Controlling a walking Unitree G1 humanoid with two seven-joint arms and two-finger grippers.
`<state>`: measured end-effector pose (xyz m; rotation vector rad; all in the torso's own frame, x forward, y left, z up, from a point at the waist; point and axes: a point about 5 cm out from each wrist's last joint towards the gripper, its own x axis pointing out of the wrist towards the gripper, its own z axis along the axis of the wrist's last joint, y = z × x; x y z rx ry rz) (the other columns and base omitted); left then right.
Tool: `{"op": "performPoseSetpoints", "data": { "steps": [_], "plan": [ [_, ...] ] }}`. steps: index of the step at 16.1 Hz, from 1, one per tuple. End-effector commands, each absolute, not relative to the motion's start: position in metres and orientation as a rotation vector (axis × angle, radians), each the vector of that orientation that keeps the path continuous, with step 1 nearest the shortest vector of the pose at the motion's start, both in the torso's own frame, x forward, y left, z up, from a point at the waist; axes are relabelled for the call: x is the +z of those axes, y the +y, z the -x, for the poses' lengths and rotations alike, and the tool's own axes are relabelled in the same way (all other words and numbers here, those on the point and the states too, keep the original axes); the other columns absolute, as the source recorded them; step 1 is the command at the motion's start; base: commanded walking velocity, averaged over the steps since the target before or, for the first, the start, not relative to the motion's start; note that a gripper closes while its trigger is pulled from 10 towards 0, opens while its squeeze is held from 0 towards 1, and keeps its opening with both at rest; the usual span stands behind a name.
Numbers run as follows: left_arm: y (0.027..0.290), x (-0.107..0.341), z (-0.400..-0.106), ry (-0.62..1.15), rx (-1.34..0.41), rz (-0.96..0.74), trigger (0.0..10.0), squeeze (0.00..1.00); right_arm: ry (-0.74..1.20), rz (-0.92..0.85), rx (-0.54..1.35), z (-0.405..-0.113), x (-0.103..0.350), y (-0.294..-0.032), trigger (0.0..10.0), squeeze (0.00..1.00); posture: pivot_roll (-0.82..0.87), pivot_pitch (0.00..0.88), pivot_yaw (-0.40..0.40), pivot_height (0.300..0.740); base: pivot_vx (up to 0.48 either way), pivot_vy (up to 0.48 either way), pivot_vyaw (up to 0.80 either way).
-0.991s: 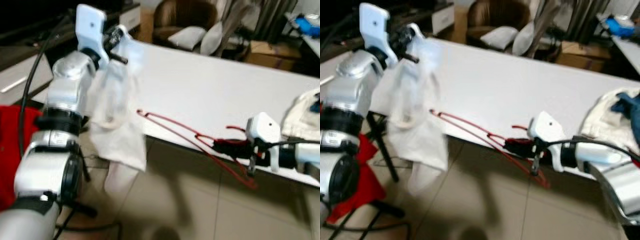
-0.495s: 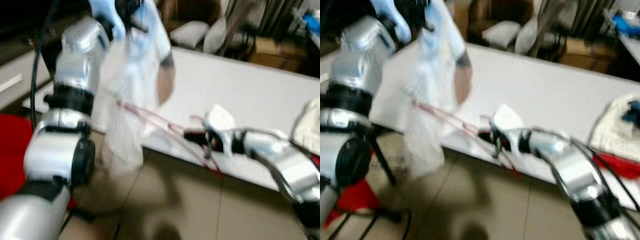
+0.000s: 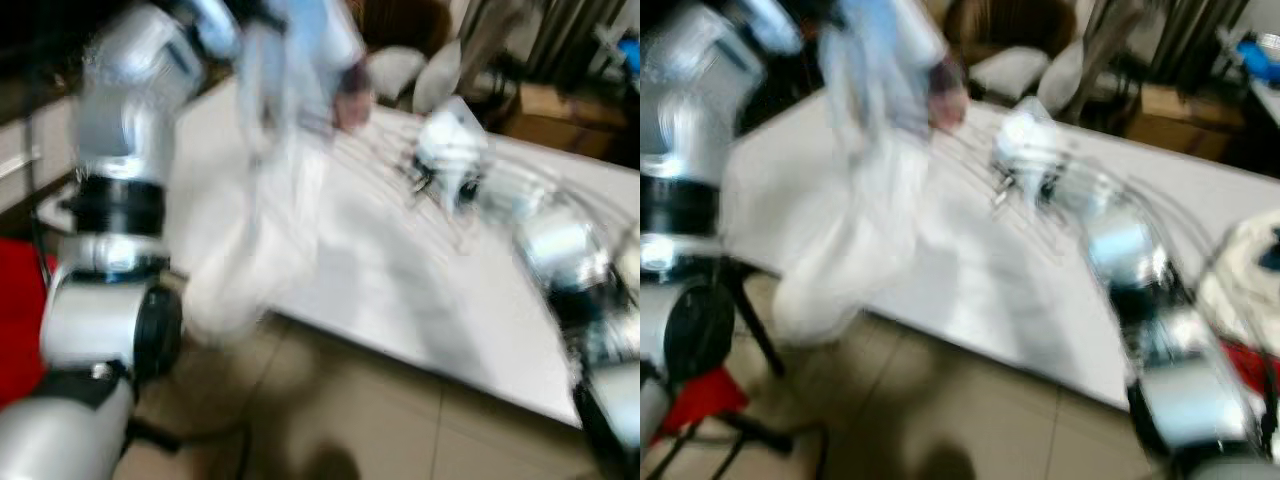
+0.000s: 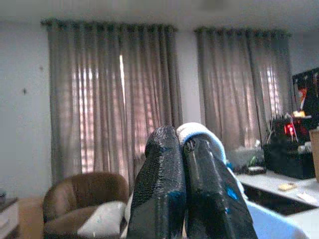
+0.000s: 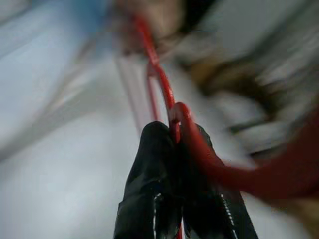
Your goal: Hang hanger
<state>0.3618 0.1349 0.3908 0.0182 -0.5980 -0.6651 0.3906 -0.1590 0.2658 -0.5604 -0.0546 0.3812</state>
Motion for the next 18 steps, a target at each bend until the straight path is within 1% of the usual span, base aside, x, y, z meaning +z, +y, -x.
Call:
{"op": "performPoseSetpoints", "data": {
  "steps": [1,2,3,4,5,6,8,9,10,11,12,14,17,18],
  "plan": [
    [0.129,0.395,-0.355,-0.610,-0.686,-0.012,10.0,0.00,-0.283,0.510,0.198,-0.392,0.317,-0.185,10.0,0.00,0.09,0.000,-0.084,0.740,0.371,0.000,0.00],
    [0.136,0.394,-0.353,-0.609,-0.656,-0.010,10.0,0.00,-0.389,0.455,0.181,-0.391,0.339,-0.185,10.0,0.00,0.09,0.000,-0.087,0.740,0.371,0.000,0.00],
    [0.144,0.392,-0.352,-0.606,-0.622,0.002,10.0,0.00,-0.457,0.453,0.174,-0.389,0.351,-0.186,10.0,0.00,0.09,0.000,-0.091,0.740,0.371,0.000,0.00],
    [0.148,0.390,-0.352,-0.600,-0.609,0.008,10.0,0.00,-0.468,0.460,0.188,-0.390,0.351,-0.184,10.0,0.00,0.09,0.000,-0.093,0.740,0.375,0.000,0.00],
    [0.153,0.380,-0.351,-0.566,-0.586,0.013,10.0,0.00,-0.426,0.491,0.261,-0.392,0.337,-0.179,10.0,0.00,0.10,0.000,-0.096,0.740,0.371,0.000,0.00],
    [0.153,0.363,-0.351,-0.511,-0.577,0.008,10.0,0.00,-0.367,0.542,0.351,-0.393,0.316,-0.172,10.0,0.00,0.10,0.000,-0.096,0.740,0.364,0.000,0.00],
    [0.143,0.316,-0.350,-0.355,-0.573,-0.001,10.0,0.00,-0.240,0.633,0.536,-0.386,0.270,-0.161,10.0,0.00,0.09,0.000,-0.090,0.740,0.315,0.000,0.00],
    [0.141,0.305,-0.349,-0.324,-0.573,-0.006,10.0,0.00,-0.206,0.643,0.569,-0.383,0.260,-0.160,10.0,0.00,0.09,0.000,-0.087,0.740,0.000,0.000,0.00],
    [0.129,0.262,-0.340,-0.194,-0.582,-0.025,10.0,0.00,-0.102,0.663,0.663,-0.366,0.228,-0.166,10.0,0.00,0.08,0.000,-0.080,0.740,0.000,0.000,0.00],
    [0.123,0.237,-0.332,-0.108,-0.597,-0.019,10.0,0.00,-0.050,0.663,0.696,-0.355,0.216,-0.171,10.0,0.00,0.08,0.000,-0.077,0.740,0.000,0.000,0.00],
    [0.120,0.223,-0.327,-0.051,-0.604,-0.043,10.0,0.00,-0.019,0.651,0.714,-0.349,0.211,-0.174,10.0,0.00,0.07,0.000,-0.075,0.740,0.000,0.000,0.00],
    [0.123,0.185,-0.316,0.109,-0.591,-0.187,10.0,0.00,0.009,0.643,0.731,-0.334,0.208,-0.186,10.0,0.00,0.06,0.000,-0.070,0.740,0.000,0.000,0.00],
    [0.144,0.173,-0.317,0.176,-0.502,-0.310,10.0,0.00,0.023,0.577,0.649,-0.324,0.211,-0.195,10.0,0.00,0.06,0.000,-0.071,0.740,0.000,0.000,0.00],
    [0.152,0.173,-0.318,0.193,-0.468,-0.300,10.0,0.00,0.044,0.545,0.628,-0.320,0.209,-0.195,10.0,0.00,0.06,0.000,-0.071,0.740,0.000,0.000,0.00]
  ]
}}
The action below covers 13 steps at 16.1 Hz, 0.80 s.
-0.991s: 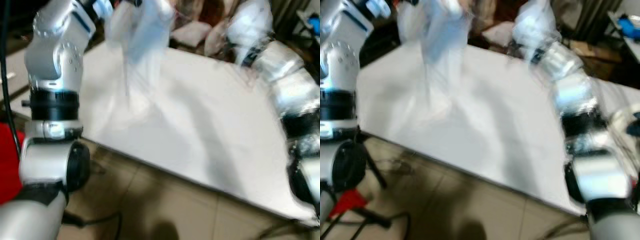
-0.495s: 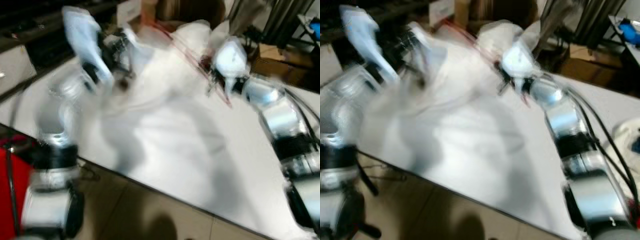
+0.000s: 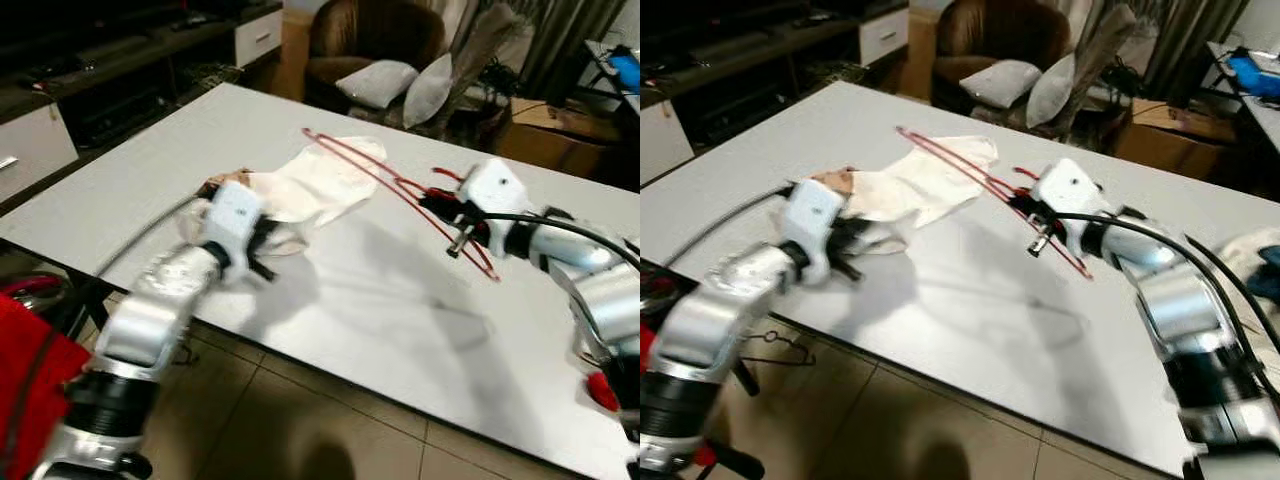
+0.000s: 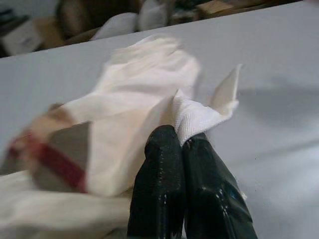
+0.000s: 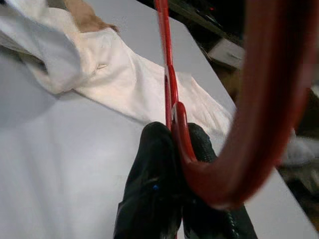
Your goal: Hang hanger
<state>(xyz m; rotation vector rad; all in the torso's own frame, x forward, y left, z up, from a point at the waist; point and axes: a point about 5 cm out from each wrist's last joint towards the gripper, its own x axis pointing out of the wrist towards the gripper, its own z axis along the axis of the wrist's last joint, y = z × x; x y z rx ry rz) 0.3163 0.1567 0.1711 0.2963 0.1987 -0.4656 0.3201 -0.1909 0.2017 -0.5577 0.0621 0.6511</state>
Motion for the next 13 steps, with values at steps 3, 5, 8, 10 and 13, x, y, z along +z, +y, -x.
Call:
{"op": "performPoseSetpoints", "data": {
  "steps": [3,5,8,10,13],
  "plan": [
    [0.180,0.174,-0.315,0.262,-0.430,-0.269,10.0,1.00,0.104,0.420,0.512,-0.311,0.196,-0.195,10.0,0.00,0.06,0.000,-0.068,0.740,0.000,0.000,0.00],
    [0.195,0.174,-0.312,0.294,-0.410,-0.263,10.0,1.00,0.126,0.329,0.434,-0.306,0.189,-0.195,10.0,0.00,0.06,0.000,-0.068,0.740,0.000,0.000,0.00],
    [0.214,0.191,-0.299,0.329,-0.485,-0.228,10.0,1.00,0.230,0.216,0.357,-0.290,0.177,-0.198,10.0,0.00,0.05,0.000,-0.066,0.740,0.000,0.000,0.00],
    [0.227,0.214,-0.293,0.288,-0.494,-0.212,10.0,1.00,0.233,0.129,0.348,-0.283,0.179,-0.192,10.0,0.00,0.05,0.000,-0.062,0.740,0.000,0.000,0.00],
    [0.238,0.249,-0.303,0.074,-0.350,-0.165,10.0,0.00,0.184,0.043,0.283,-0.277,0.184,-0.188,10.0,0.00,0.06,0.000,-0.064,0.740,0.000,0.000,0.00]
  ]
}}
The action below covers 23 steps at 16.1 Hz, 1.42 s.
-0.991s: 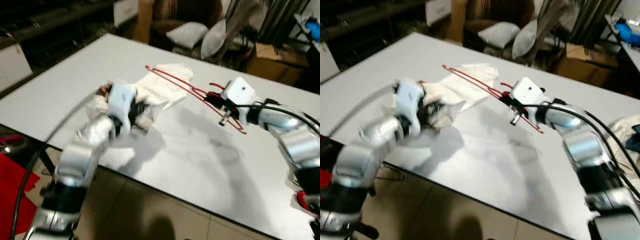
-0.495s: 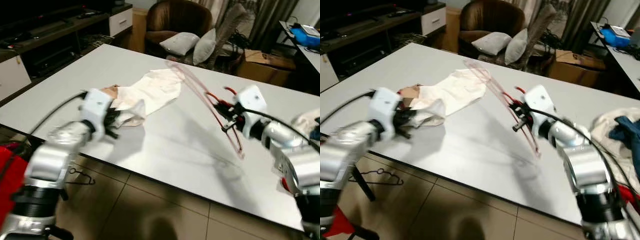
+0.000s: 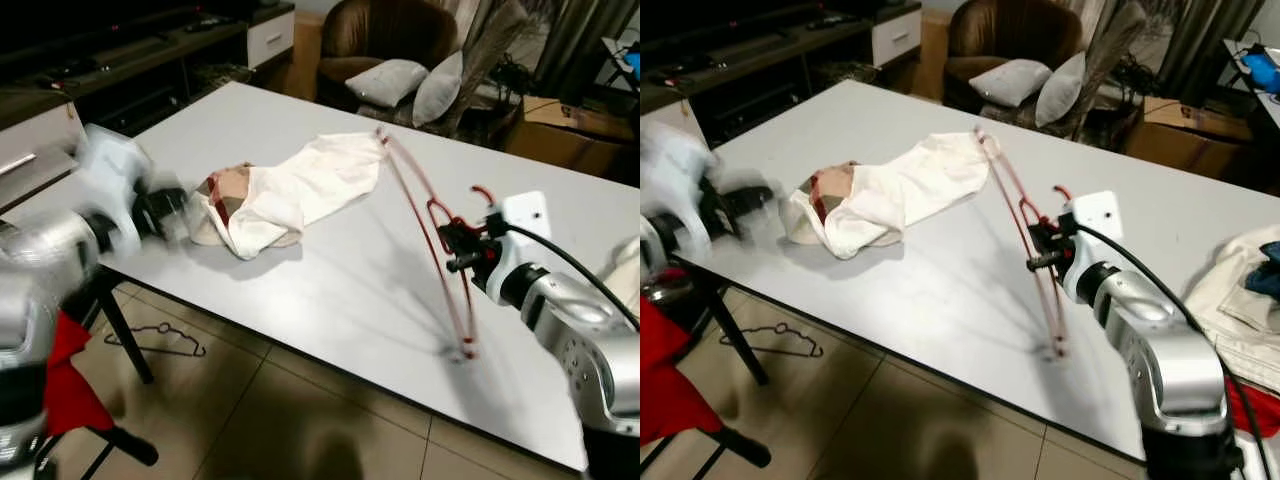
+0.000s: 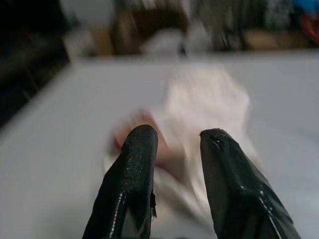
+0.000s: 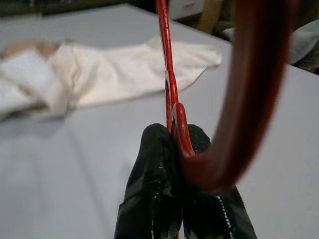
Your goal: Hang hanger
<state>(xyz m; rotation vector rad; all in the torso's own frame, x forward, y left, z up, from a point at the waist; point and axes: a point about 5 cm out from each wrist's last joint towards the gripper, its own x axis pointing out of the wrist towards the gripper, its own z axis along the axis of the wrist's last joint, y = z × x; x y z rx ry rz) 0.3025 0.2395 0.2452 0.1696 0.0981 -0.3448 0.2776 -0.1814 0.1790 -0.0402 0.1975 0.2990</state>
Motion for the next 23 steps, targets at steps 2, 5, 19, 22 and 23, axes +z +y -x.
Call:
{"op": "performPoseSetpoints", "data": {
  "steps": [2,5,19,22,23],
  "plan": [
    [0.221,0.249,-0.302,-0.002,-0.346,-0.200,10.0,0.00,0.182,-0.026,0.191,-0.270,0.182,-0.183,10.0,0.00,0.05,0.000,-0.059,0.740,0.000,0.000,0.00],
    [0.181,0.219,-0.294,-0.013,-0.369,-0.172,10.0,0.00,0.139,-0.034,0.126,-0.259,0.175,-0.177,10.0,0.00,0.03,0.000,-0.048,0.740,0.000,0.000,0.00],
    [0.123,0.149,-0.280,0.020,-0.317,-0.067,10.0,0.00,0.108,0.064,-0.021,-0.233,0.165,-0.191,10.0,0.00,-0.07,0.000,0.006,0.740,0.000,-0.121,-0.30],
    [0.120,0.149,-0.279,0.012,-0.319,-0.078,10.0,0.00,0.095,0.110,0.001,-0.237,0.167,-0.189,10.0,0.00,-0.06,0.000,-0.010,0.740,0.000,-0.480,0.00],
    [0.121,0.150,-0.279,0.005,-0.308,-0.071,10.0,0.00,0.101,0.069,0.018,-0.238,0.167,-0.188,10.0,0.00,-0.06,0.000,-0.013,0.740,0.000,-0.480,0.00]
  ]
}}
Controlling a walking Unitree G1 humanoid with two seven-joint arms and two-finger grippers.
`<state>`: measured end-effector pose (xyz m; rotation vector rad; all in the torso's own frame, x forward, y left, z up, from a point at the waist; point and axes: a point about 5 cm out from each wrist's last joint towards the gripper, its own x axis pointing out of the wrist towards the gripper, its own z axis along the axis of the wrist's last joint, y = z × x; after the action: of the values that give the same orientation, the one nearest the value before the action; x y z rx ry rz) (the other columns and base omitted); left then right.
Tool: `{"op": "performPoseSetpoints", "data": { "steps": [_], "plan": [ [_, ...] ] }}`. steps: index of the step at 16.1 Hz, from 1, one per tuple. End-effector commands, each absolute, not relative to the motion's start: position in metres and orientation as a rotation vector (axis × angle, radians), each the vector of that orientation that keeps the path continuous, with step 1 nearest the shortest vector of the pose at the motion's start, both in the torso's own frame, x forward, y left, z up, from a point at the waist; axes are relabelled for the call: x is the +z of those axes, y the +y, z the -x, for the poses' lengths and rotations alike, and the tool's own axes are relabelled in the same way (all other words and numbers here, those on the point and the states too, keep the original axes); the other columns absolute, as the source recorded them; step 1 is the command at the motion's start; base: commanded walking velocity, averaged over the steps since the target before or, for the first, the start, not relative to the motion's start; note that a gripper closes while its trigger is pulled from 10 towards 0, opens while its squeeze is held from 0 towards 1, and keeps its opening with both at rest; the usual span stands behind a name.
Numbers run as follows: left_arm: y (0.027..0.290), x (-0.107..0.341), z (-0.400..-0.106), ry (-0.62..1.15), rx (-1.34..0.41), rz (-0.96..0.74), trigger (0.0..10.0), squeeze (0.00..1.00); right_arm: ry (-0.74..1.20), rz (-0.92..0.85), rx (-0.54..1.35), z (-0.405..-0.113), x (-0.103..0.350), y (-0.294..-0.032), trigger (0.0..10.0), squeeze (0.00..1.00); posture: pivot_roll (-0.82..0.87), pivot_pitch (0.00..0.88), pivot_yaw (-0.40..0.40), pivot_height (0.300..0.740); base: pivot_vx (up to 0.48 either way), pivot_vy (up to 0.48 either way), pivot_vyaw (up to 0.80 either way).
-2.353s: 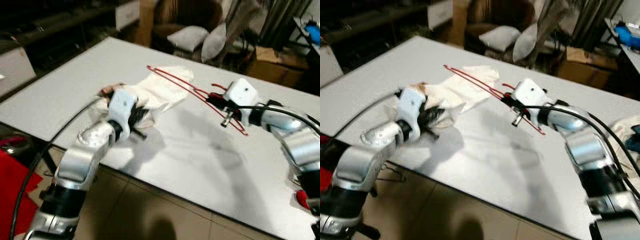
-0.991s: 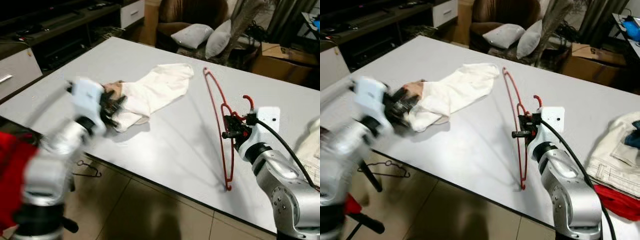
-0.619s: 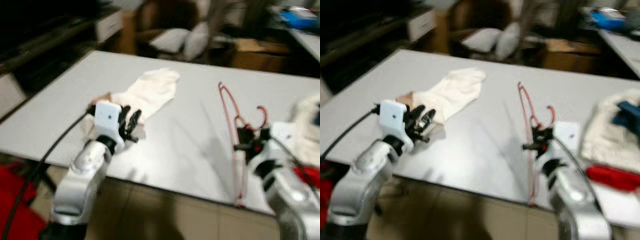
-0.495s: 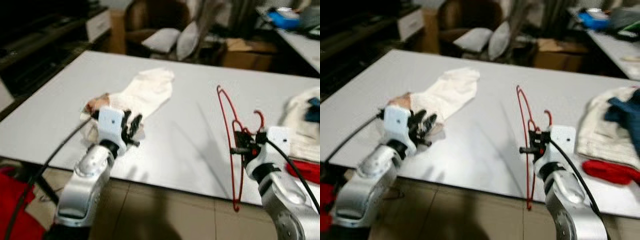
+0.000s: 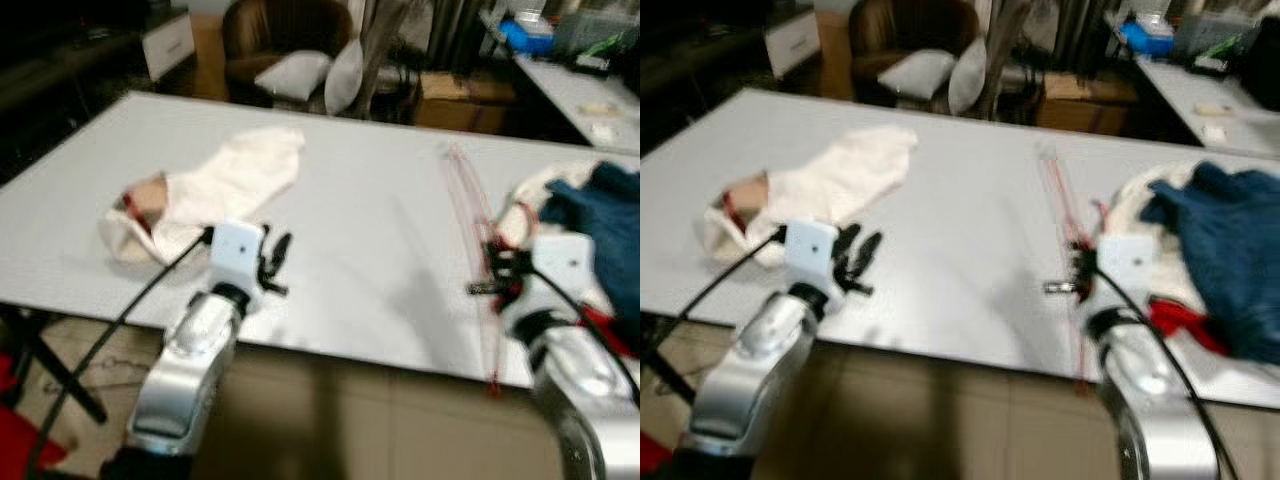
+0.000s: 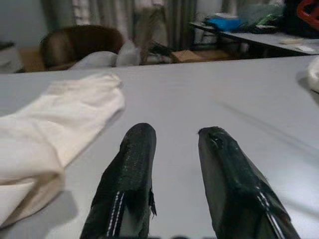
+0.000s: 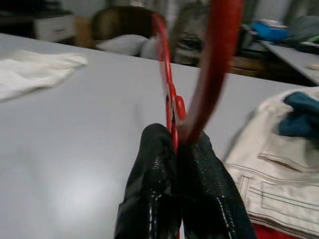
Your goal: Hang hanger
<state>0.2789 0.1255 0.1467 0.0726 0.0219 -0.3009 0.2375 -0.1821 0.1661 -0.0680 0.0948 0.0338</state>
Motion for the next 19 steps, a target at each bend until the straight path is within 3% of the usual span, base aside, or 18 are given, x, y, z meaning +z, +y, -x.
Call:
{"op": "performPoseSetpoints", "data": {
  "steps": [1,13,15,19],
  "plan": [
    [0.122,0.150,-0.280,0.003,-0.301,-0.065,10.0,0.00,0.101,0.064,0.021,-0.239,0.166,-0.188,10.0,0.00,-0.06,0.000,-0.015,0.740,0.000,-0.480,0.00],
    [0.113,0.155,-0.291,-0.007,-0.371,-0.090,10.0,0.00,0.015,0.042,-0.071,-0.229,0.177,-0.196,10.0,0.00,-0.09,0.000,0.045,0.740,0.000,-0.480,0.00],
    [0.109,0.154,-0.292,-0.001,-0.399,-0.049,10.0,0.00,0.028,0.035,-0.085,-0.227,0.175,-0.198,10.0,0.00,-0.10,0.000,0.054,0.740,0.000,0.240,0.00],
    [0.106,0.152,-0.295,0.021,-0.408,-0.027,10.0,0.00,0.052,0.033,-0.113,-0.221,0.171,-0.201,10.0,0.00,-0.11,0.000,0.072,0.740,0.000,0.480,-0.78]
  ]
}}
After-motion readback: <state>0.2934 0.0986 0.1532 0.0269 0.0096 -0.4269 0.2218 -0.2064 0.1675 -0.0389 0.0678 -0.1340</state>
